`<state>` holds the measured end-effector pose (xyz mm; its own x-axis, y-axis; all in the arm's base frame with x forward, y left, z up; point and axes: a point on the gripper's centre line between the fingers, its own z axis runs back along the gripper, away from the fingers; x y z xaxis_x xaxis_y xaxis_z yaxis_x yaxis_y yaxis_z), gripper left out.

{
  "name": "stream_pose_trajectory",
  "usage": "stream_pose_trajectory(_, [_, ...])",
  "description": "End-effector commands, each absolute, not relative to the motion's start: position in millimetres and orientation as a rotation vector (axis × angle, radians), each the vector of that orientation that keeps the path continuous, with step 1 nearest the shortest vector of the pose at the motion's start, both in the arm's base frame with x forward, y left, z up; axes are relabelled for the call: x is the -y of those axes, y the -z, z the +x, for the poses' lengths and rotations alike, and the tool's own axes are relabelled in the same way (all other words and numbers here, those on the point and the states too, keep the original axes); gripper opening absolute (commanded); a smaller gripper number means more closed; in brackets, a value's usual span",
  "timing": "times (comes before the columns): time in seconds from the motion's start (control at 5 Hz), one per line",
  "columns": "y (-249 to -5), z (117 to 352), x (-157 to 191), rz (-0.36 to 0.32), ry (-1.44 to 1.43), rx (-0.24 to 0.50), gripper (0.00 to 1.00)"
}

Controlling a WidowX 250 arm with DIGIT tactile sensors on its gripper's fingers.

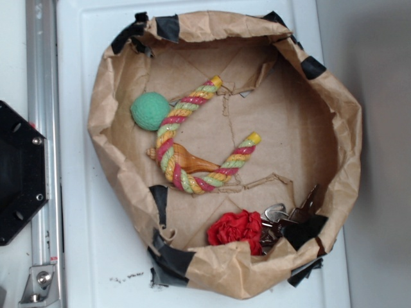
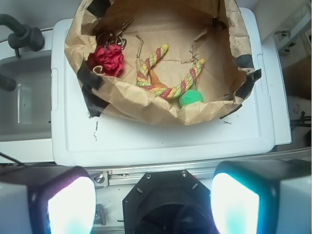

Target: Grab the multicolored rope.

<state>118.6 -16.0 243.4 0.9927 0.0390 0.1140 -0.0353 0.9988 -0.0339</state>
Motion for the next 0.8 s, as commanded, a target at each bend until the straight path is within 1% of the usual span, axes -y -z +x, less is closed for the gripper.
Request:
stream_pose_trajectory(0.0, [-243,119,16,-0.032,-0.037,0.115,1.0])
stream_pose_trajectory(0.2, [-228,169,-5,-0.033,-0.159,0.071,1.0])
stream_pose_trajectory(0.4, [-192,212,-43,-0.037,-0.402,0.081,1.0])
stream_pose_trajectory(0.6, [-153,255,-64,0.014,-0.588,0.115,1.0])
